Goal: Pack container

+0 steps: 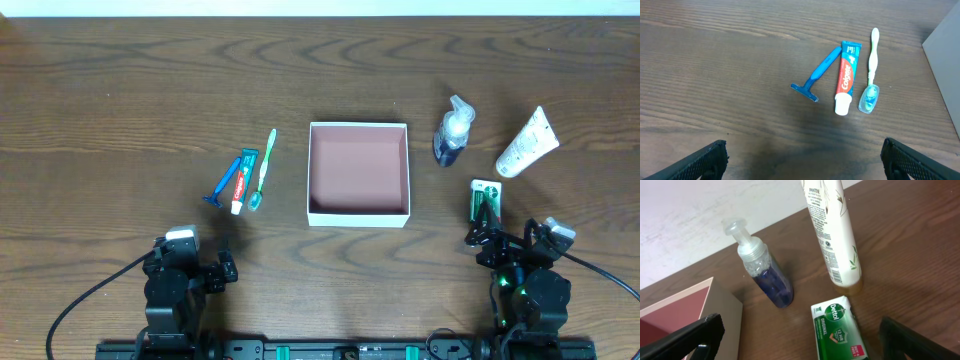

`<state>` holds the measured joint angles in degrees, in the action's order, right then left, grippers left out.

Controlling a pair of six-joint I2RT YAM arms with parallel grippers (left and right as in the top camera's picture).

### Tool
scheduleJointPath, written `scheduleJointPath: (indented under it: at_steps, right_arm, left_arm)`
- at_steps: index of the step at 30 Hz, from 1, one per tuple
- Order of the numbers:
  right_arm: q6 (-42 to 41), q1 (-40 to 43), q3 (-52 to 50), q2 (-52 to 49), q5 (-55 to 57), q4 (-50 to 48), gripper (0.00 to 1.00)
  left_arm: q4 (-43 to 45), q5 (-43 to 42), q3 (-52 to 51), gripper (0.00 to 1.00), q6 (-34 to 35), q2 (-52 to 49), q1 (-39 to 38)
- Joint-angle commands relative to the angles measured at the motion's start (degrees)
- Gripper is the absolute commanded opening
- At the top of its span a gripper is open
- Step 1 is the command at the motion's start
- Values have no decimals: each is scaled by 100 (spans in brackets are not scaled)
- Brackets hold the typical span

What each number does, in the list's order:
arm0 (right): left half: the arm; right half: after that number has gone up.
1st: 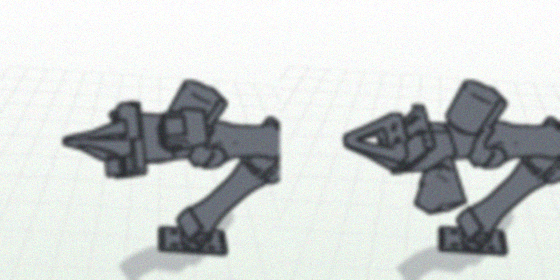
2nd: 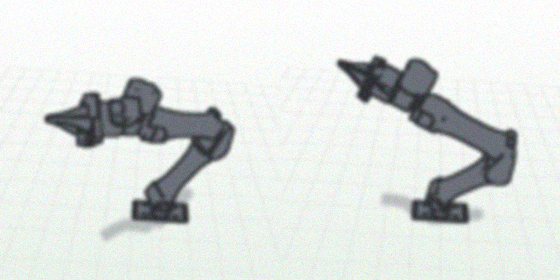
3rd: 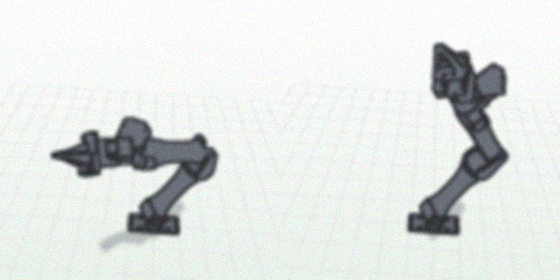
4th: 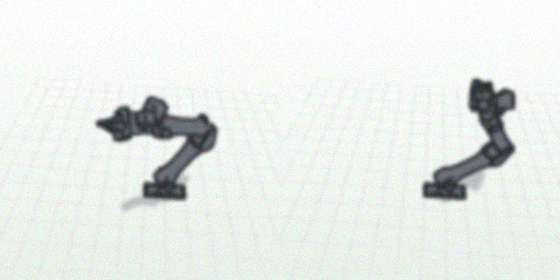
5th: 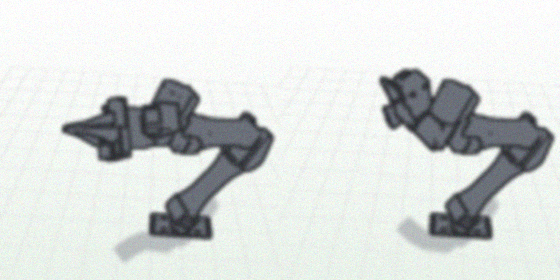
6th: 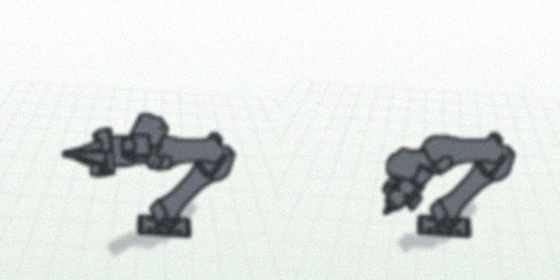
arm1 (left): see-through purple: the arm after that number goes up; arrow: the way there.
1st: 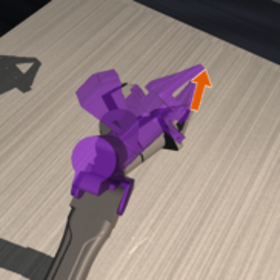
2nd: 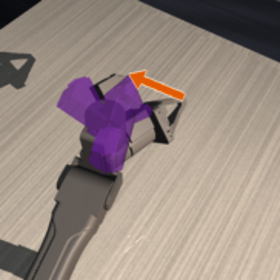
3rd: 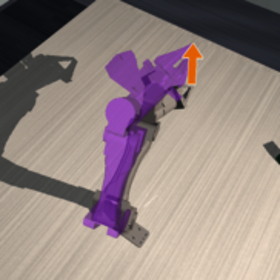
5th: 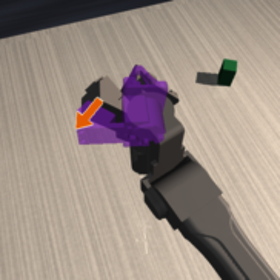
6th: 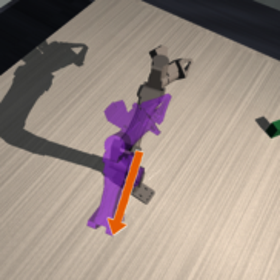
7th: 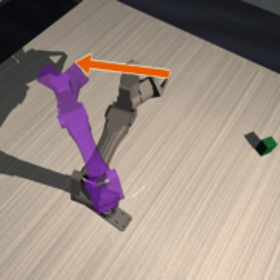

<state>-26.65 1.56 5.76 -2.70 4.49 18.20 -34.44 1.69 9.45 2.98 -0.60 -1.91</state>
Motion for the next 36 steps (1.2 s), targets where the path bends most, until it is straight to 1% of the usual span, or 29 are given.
scheduleJointPath:
  at_steps: [1, 20, 25, 29, 33, 36]
  right_arm:
    - [59, -46, -20, 44, -2, -2, 99]
    - [57, -46, -20, 44, -11, -2, 99]
    - [79, -46, -20, 44, -339, -2, 99]
    - [758, -46, 28, 44, -970, 4, 99]
    - [815, -46, 579, -162, -1097, 332, 99]
    - [1029, -46, 1377, -737, -1097, 721, 99]
  left_arm:
    - [7, 7, -63, 98, 13, 37, 24]
    - [7, 7, -63, 98, 13, 37, 24]
    - [7, 7, -63, 98, 13, 37, 24]
    - [7, 7, -63, 98, 13, 37, 24]
    - [7, 7, -63, 98, 13, 37, 24]
    - [7, 7, -63, 98, 13, 37, 24]
